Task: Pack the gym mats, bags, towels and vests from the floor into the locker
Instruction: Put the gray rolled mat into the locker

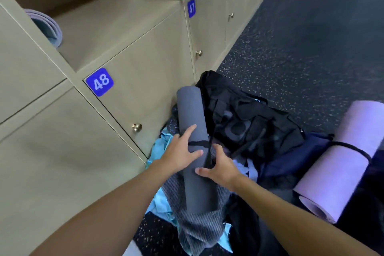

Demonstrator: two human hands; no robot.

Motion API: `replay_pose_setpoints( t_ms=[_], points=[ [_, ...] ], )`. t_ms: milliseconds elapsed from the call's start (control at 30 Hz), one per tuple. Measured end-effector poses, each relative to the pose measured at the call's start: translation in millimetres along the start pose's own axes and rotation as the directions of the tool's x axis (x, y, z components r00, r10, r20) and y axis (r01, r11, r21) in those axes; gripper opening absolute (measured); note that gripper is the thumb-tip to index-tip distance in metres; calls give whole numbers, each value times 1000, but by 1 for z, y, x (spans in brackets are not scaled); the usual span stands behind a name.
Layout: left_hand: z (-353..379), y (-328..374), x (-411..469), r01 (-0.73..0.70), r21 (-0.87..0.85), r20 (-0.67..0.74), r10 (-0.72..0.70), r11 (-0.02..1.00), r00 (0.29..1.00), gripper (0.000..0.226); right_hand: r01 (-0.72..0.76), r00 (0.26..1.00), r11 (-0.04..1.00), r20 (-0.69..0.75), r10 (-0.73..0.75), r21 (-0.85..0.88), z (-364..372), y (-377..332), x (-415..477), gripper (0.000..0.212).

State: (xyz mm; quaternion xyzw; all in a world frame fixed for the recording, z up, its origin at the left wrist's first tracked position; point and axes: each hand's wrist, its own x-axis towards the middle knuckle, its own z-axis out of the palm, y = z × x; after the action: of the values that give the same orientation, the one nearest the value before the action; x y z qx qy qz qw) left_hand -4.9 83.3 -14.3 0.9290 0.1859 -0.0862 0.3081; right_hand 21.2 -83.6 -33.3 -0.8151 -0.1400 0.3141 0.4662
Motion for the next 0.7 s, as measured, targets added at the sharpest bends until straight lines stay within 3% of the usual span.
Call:
replay_pose_setpoints(
  t_ms=[233, 433, 600, 700],
  points=[
    [-5, 1, -6, 8, -269, -82, -31, 963, 996, 93, 12, 997, 978, -75, 4, 208, 3, -9, -8, 89],
    [-42, 31, -23, -99, -407, -204, 16, 908, 979, 105, 180, 980, 970, -119, -162, 164, -20, -42, -27, 84],
    [-95, 77, -41, -226, -410, -360, 71, 883, 930, 101, 368, 929, 901, -122, -348, 230, -52, -84, -52, 66],
    [-128, 107, -46, -312, -383, -477, 102, 870, 873, 98, 411, 910, 873, -72, -407, 262, -74, -110, -67, 80]
  ],
)
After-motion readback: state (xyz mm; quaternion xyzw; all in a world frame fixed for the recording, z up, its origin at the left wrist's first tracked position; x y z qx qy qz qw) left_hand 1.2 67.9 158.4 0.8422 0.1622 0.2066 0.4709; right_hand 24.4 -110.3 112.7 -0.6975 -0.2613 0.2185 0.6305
